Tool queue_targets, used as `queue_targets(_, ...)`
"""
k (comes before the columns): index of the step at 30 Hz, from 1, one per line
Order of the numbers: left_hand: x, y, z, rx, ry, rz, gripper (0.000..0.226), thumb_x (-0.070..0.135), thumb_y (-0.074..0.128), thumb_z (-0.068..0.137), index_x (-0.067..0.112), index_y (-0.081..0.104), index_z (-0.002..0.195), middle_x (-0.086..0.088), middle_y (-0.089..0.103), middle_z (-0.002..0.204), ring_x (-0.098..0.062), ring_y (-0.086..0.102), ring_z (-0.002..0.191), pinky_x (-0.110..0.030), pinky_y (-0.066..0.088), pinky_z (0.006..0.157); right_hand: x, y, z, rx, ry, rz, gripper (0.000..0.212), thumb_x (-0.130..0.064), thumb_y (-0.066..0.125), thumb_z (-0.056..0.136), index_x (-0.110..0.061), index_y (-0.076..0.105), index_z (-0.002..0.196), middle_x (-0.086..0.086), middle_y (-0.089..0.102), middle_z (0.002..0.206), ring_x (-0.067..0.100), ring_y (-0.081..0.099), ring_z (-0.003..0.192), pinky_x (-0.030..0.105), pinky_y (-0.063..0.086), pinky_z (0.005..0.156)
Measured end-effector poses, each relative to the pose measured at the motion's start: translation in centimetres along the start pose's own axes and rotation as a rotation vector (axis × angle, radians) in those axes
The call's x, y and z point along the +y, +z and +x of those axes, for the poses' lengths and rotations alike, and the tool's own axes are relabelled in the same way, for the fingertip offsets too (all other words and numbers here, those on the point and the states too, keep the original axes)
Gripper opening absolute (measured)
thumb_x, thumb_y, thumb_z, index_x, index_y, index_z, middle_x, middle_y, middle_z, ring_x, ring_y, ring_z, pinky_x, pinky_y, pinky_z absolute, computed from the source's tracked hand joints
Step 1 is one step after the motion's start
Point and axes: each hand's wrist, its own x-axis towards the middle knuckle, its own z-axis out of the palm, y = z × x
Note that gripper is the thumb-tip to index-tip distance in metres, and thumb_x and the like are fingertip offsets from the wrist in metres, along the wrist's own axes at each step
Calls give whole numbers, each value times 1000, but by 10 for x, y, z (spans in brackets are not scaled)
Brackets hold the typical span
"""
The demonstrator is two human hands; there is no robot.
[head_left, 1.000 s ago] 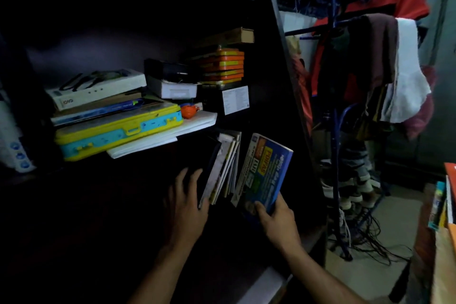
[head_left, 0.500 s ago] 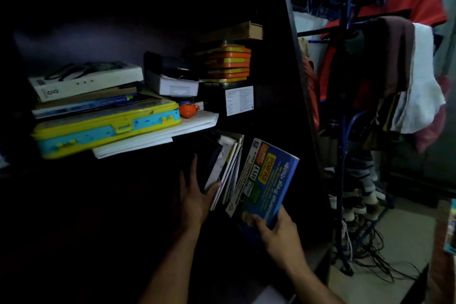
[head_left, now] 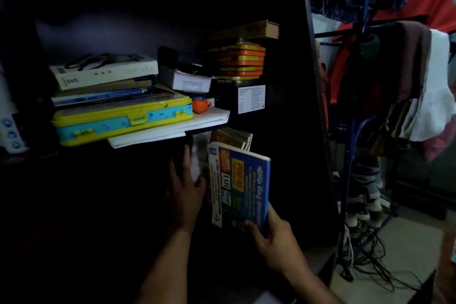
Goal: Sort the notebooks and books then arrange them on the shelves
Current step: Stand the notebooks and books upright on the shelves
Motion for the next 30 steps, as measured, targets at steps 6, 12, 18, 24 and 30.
queue_targets(6,2,-35,-5,146,-249,-274,92,45,60,67,40,15,147,-32,48,141,-51,54,119,-55,48,91,-3,-1,1,16,-23,-66,53,-36,62,97,-39,39,145,-17,68,121,-6,65,103,24,58,88)
queue_targets(12,4,-58,-34,156,-125,-176,98,36,69,77,42,10,154,-30,48,142,-49,56,118,-53,52,87,-11,-3,-2,-33,-70,-163,54,-39,58,99,-34,38,148,-17,65,125,-3,65,103,15,55,83)
queue_targets(18,1,-68,-46,104,-92,-80,131,22,90,70,44,-4,158,-30,49,141,-50,61,113,-49,57,75,-16,10,0,-55,-108,-368,51,-44,55,99,-34,32,143,-13,69,114,6,69,84,21,57,66)
queue_targets(24,2,-61,-40,165,-132,-103,132,15,90,63,44,4,158,-29,51,139,-48,60,114,-49,55,80,-27,50,23,35,-60,-208,54,-40,60,98,-29,39,147,-10,70,117,8,70,96,20,58,77)
queue_targets(30,-1,-52,-38,209,-263,-309,128,12,90,65,33,7,160,-16,37,157,-31,40,140,-33,35,106,-39,93,48,-100,-209,-375,49,-43,49,101,-33,33,146,1,72,102,25,69,87,34,50,65)
